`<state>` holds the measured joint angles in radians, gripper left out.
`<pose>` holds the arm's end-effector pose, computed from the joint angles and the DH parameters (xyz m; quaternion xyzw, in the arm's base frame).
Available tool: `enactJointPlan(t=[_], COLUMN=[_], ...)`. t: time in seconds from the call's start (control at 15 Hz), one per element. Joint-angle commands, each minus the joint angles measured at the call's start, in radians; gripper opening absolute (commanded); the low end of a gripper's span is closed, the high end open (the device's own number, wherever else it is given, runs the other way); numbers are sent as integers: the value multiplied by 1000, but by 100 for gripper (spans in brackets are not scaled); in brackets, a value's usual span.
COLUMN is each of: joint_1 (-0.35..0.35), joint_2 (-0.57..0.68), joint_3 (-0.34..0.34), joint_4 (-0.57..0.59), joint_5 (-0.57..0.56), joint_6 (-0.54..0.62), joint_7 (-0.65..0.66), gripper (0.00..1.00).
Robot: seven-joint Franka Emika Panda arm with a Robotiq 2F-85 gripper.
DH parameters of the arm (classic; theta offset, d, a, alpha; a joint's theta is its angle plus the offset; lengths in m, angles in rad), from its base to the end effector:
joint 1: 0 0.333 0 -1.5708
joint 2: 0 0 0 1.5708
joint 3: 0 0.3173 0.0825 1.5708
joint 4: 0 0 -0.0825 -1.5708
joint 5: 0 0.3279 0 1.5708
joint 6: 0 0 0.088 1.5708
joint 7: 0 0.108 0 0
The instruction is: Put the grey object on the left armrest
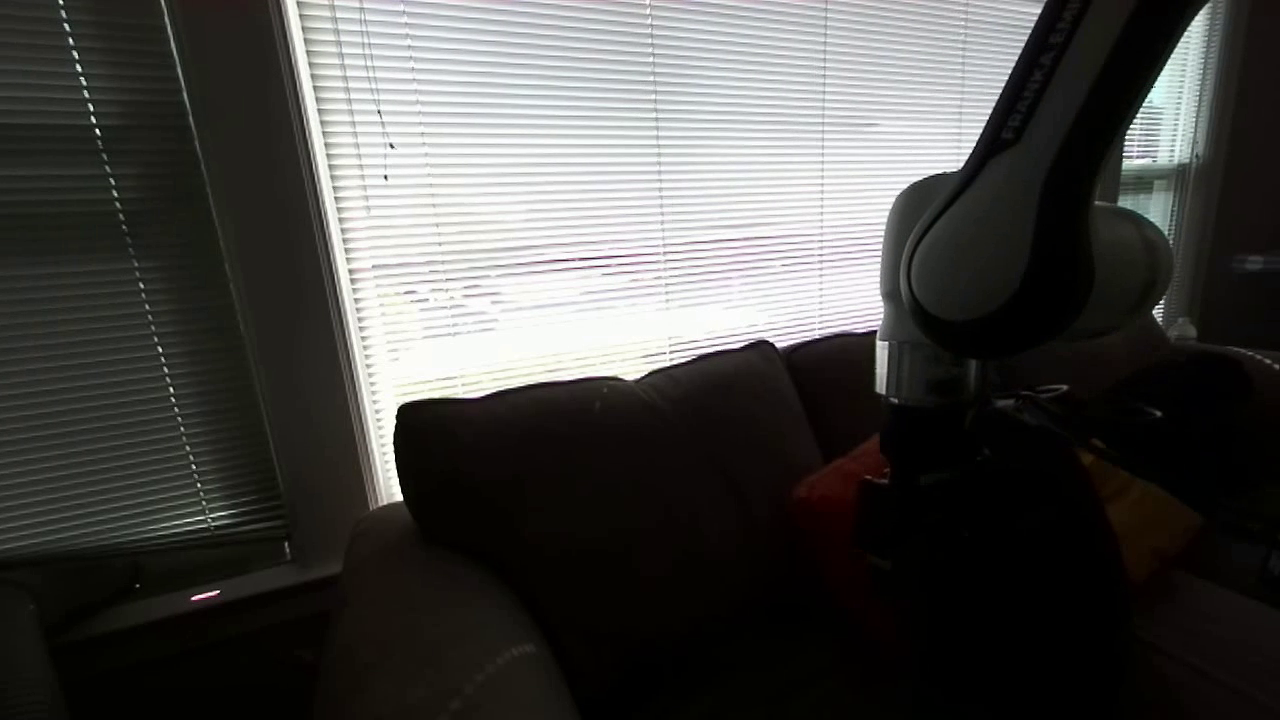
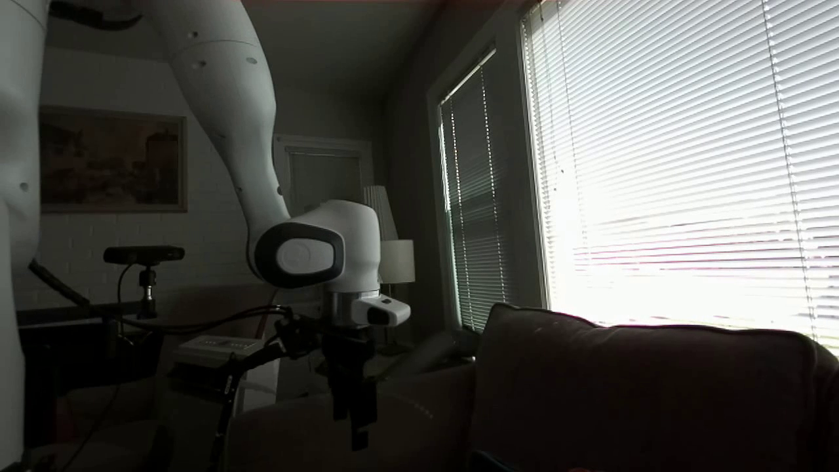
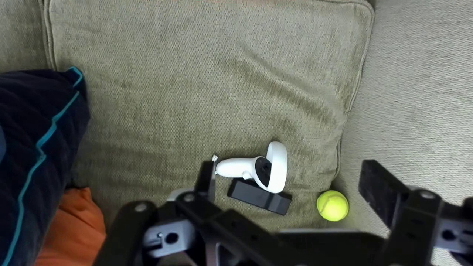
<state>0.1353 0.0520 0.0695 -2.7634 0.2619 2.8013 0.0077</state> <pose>0.3618 0.0630 0.2517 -0.9987 0.0253 0.0118 0.0435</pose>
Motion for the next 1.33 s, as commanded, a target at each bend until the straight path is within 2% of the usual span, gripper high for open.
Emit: enactJointPlan(t=[0.0, 0.33, 0.4, 0.53, 0.6, 0.87, 1.0, 1.27], joint_1=[-19, -20, -22, -19, -17, -35, -69, -116], joint_2=[2, -5, 11, 70, 86, 203, 286, 448], joint_3=[18, 17, 25, 34, 33, 63, 102, 145], joint_4=[3, 4, 17, 39, 42, 107, 160, 269], joint_5=[-5, -5, 41, 53, 24, 43, 71, 37], joint_6=[-3, -3, -1, 66, 93, 159, 197, 274], joint_7=[4, 3, -27, -16, 12, 30, 23, 50], gripper=[100, 100, 100, 100, 100, 100, 100, 100])
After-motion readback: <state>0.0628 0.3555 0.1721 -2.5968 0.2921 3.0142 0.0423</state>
